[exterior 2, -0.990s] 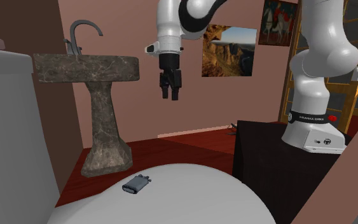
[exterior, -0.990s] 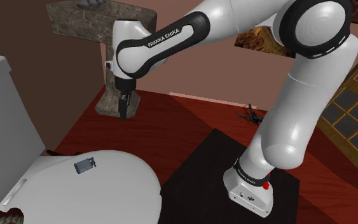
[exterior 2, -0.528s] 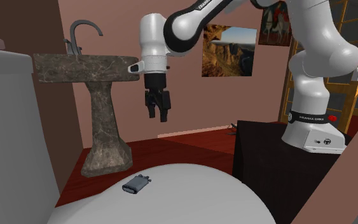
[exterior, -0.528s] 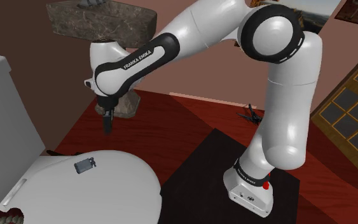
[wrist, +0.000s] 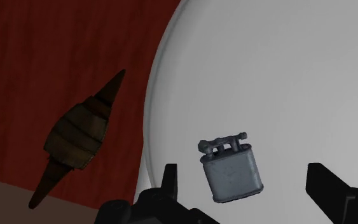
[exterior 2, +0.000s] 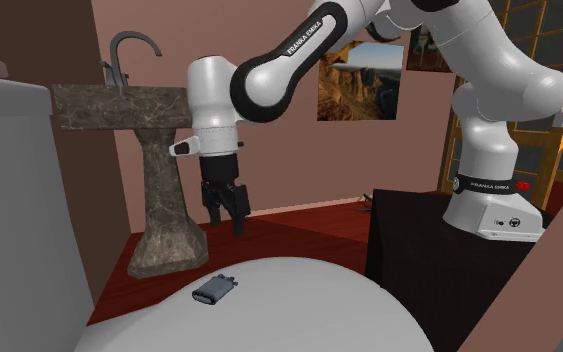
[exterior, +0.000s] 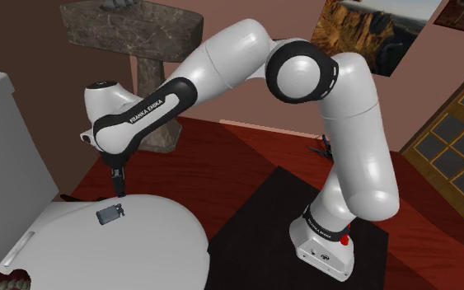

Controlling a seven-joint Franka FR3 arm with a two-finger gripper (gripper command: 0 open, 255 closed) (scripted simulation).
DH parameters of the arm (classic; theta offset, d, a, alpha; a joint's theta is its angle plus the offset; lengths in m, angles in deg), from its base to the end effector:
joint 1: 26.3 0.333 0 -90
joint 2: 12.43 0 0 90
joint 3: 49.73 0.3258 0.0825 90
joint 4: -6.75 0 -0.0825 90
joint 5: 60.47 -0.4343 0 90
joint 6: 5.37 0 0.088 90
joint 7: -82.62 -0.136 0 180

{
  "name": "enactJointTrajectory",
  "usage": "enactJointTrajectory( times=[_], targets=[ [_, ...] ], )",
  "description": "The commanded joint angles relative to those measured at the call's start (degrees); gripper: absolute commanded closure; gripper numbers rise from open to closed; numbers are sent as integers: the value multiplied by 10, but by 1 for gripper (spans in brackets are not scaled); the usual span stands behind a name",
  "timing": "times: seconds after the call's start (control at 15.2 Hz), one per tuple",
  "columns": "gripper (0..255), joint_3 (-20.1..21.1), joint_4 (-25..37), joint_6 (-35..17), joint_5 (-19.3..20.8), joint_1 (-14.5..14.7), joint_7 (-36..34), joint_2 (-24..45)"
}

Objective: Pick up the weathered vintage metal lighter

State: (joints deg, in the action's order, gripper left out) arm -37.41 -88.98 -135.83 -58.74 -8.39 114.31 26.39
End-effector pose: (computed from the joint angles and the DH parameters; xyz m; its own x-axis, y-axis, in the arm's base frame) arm 0.6244 0.3512 0.1568 0.4907 0.8713 0.0104 0.8651 -0.4857 -0.1254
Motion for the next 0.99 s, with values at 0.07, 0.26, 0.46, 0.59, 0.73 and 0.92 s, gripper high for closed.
enactJointTrajectory(
  times=[0.07,0.26,0.46,0.59,0.73,0.92],
  targets=[
    [0,3,57,3,13,19,13,62],
    [0,6,119,14,24,38,25,120],
    [0,4,125,3,26,40,26,137],
    [0,2,130,-4,27,42,26,150],
    [0,1,136,-11,28,43,27,162],
    [255,1,137,-13,28,43,27,165]
  ],
)
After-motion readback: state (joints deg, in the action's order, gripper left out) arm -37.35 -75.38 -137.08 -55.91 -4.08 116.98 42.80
